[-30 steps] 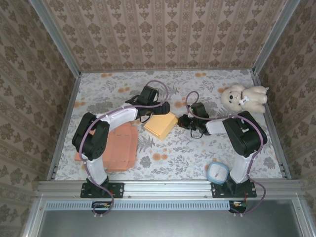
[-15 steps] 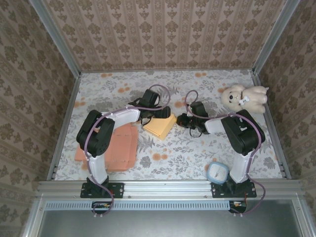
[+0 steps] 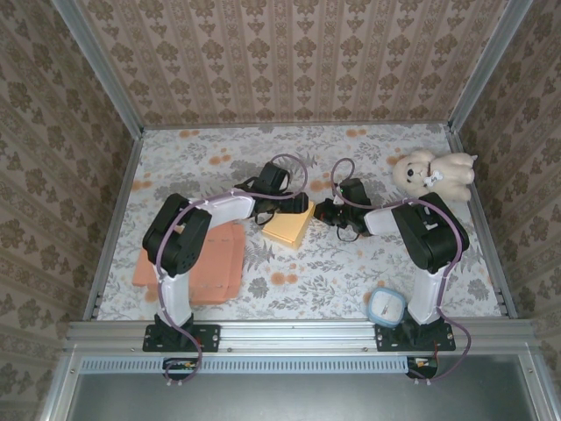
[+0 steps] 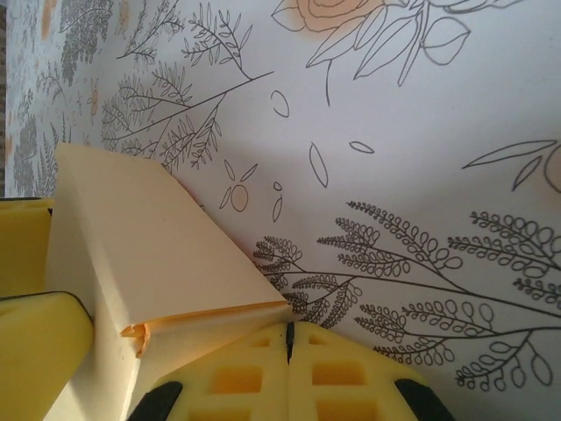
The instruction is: Fold the paper box
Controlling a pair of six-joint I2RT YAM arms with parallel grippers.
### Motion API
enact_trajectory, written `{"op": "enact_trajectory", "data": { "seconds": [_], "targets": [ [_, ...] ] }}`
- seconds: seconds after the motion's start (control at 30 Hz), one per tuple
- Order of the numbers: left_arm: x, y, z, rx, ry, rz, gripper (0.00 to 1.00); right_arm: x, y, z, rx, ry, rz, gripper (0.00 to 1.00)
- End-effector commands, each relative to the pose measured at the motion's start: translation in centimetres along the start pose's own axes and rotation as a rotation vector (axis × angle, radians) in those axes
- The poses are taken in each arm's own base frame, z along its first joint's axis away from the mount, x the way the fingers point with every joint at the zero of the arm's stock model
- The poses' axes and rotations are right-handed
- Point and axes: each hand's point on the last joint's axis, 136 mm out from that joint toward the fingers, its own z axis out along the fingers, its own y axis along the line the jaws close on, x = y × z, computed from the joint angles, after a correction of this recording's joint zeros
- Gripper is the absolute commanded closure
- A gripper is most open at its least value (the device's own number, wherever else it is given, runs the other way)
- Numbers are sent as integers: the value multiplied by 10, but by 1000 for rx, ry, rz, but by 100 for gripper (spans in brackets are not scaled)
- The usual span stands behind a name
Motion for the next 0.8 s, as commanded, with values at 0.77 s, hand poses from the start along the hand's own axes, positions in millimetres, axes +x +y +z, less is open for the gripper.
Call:
{"op": "enact_trajectory", "data": {
  "seconds": [0.77],
  "targets": [
    [-5,9,-63,95,-110,-177,10,22,3,-43,76,24,-111,100]
  ]
}}
